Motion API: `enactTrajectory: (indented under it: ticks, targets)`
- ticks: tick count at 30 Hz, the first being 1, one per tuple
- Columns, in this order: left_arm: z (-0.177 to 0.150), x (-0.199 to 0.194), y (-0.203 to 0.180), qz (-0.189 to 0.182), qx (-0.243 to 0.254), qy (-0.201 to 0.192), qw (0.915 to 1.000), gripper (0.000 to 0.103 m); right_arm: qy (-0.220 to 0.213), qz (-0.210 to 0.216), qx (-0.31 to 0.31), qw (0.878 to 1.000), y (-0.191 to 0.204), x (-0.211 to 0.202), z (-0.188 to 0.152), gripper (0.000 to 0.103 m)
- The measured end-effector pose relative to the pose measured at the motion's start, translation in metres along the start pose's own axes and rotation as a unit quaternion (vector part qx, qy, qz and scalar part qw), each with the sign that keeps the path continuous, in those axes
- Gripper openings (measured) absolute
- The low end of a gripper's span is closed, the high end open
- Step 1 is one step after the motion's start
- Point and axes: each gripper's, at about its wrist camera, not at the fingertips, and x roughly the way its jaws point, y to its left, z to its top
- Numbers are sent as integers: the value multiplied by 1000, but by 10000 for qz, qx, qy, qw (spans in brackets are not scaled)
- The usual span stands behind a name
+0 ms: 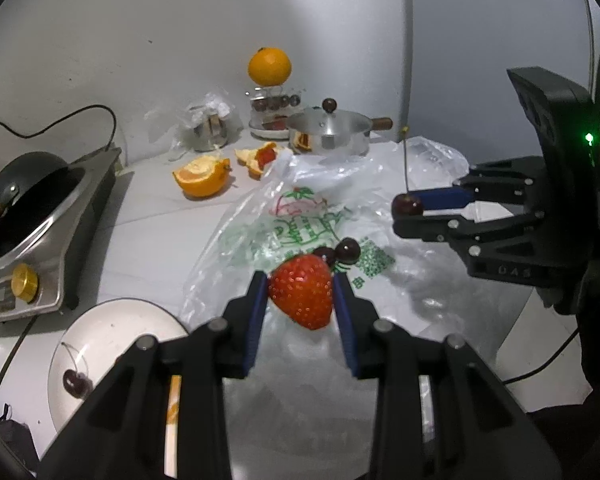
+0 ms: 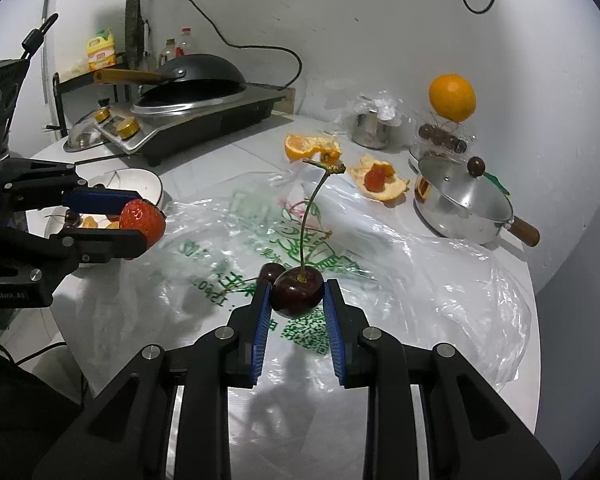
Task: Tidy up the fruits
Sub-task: 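Grasp the red strawberry with the left tool while the right tool holds its cherry, then carry the strawberry with the left tool while the right tool carries its cherry to the plate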
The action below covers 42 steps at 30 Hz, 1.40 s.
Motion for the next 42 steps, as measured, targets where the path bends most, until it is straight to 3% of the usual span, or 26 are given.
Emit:
enactTrajectory:
  ticks: [25,42]
  targets:
    - [-30,-56,22,231,-315,-301,9988,34,-142,123,-337,9993,53,-16,16,28]
    - [-61,-83,72,645,-777,-368,9942,34,-62,253,-691,9973,98,-6,35,28]
